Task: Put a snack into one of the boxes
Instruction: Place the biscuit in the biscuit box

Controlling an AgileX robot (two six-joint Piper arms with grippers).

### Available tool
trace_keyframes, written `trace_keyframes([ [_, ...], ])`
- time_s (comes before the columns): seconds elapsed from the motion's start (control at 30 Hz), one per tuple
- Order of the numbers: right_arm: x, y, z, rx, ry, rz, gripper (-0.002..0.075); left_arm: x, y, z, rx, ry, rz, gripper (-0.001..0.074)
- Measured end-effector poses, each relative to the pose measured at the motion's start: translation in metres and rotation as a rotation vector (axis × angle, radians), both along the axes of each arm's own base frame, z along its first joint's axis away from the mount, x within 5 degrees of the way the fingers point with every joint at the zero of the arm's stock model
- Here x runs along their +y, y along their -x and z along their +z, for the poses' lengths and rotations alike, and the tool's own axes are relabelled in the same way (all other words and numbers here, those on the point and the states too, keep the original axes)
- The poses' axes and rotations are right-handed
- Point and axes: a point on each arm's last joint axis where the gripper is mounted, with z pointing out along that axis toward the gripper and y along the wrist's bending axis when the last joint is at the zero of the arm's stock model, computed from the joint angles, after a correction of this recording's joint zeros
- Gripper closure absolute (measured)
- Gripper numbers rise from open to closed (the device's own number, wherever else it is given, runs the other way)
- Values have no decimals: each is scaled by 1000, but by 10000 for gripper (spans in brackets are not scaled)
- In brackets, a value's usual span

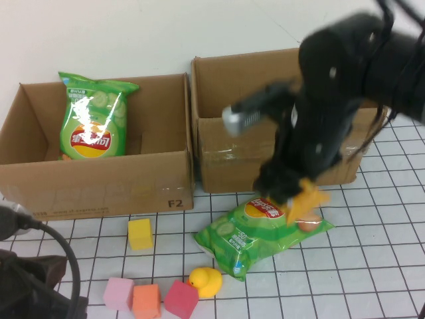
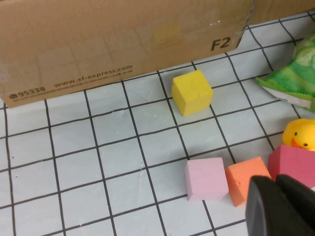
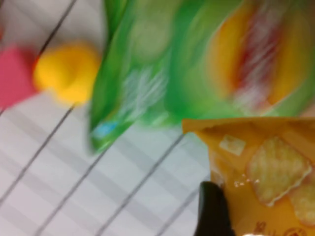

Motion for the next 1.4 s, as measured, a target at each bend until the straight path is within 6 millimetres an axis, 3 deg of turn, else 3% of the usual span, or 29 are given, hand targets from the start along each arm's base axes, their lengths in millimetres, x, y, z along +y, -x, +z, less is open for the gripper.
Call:
trace_keyframes([
  [0.2, -12, -18, 45, -261, 116, 46, 307, 0, 0, 0, 3, -3, 2, 736],
  [0.33, -21, -30, 55, -421, 221, 24, 307, 0, 0, 0, 3, -3, 2, 736],
  [0.5, -18, -54, 63, -697, 215, -60, 307, 0, 0, 0, 3, -3, 2, 736],
  [0.8, -2, -94, 31, -944, 319, -49, 308, 1, 1, -1, 14, -4, 8, 736],
  [1.0, 5, -106, -2, -909, 337, -78, 308, 2, 1, -2, 28, -16, 16, 736],
  [1.23, 5, -107, -15, -838, 246, -162, 302, 4, 2, -4, 51, -33, 31, 736],
  [1.4, -4, -110, -20, -757, 172, -245, 207, 4, 3, -4, 59, -27, 41, 736],
])
